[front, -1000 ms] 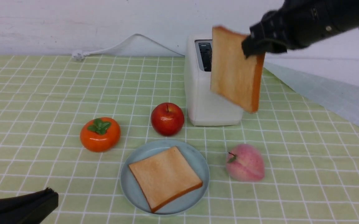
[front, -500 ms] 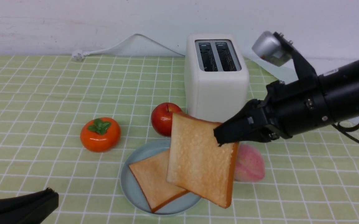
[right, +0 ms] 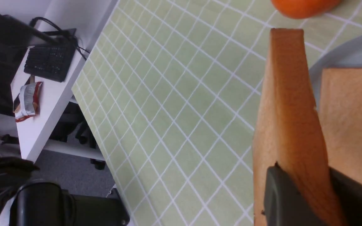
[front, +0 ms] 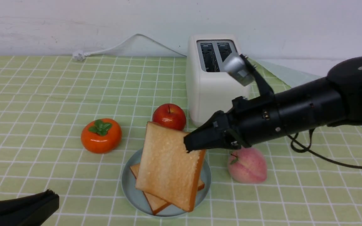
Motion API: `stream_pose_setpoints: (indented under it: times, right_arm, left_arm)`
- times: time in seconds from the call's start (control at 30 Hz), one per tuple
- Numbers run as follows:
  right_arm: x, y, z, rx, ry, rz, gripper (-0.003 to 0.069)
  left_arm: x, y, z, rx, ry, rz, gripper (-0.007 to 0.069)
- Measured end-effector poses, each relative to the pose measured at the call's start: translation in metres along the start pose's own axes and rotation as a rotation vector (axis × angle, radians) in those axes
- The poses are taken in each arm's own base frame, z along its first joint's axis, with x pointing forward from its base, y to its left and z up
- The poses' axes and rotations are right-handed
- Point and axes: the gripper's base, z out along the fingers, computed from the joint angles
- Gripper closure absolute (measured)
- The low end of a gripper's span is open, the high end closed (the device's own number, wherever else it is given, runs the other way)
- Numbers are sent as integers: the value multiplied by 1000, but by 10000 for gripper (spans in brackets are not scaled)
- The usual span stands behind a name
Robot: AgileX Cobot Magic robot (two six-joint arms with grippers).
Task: Take toasted bread from bread machine on green coffee tablecloth place on plate.
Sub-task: 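Place the held slice of bread on top of the slice on the plate with the right gripper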
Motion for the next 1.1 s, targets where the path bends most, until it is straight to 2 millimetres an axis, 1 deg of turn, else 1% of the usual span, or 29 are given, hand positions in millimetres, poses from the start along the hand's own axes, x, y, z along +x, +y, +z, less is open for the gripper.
stream_pose_setpoints:
  times: [0.07,0.17,0.23,0.27,0.47,0.57,0.6,0.67,0.73,0.77,0.8,0.83,0.9,1.03,1.07,1.1]
  right_arm:
    - [0,-3,4,2,-1,13,537]
    - [0,-20,18,6,-15,75,537]
    - [0,-23,21,9,-20,88,537]
    - [1,-32,27,15,-30,123,537]
    - [1,-48,37,56,-61,180,535]
    - [1,-54,39,97,-72,191,470]
    - [1,-57,40,116,-70,189,411]
    - [2,-59,40,130,-65,181,362]
    - [4,-63,40,168,-43,145,230]
    - [4,-63,40,168,-43,145,230]
    - [5,-63,39,187,-30,129,182]
    - [5,-63,37,204,-26,125,157]
    - [4,-60,32,230,-27,114,143]
    - [-4,-41,11,297,-63,36,160]
    - [-5,-39,8,303,-67,23,164]
    - [-7,-29,-3,324,-85,-15,181]
  left_arm:
    - [0,0,0,0,0,0,634]
    - [0,0,0,1,1,0,634]
    - [0,0,0,1,0,-2,634]
    - [0,0,0,2,0,-3,633]
    - [0,0,0,4,-3,-10,630]
    - [-1,-1,0,6,-6,-19,629]
    - [-1,-1,0,7,-7,-21,629]
    - [-1,-1,0,7,-8,-22,628]
    - [-1,-1,0,8,-8,-23,627]
    - [-1,-1,0,8,-8,-23,627]
    - [-1,-1,0,8,-8,-23,627]
    - [-1,-1,0,8,-8,-23,626]
    - [-1,-1,0,8,-8,-23,624]
    - [-1,-1,0,8,-9,-25,623]
    - [-1,-1,0,8,-9,-25,623]
    - [-1,-1,0,8,-9,-25,622]
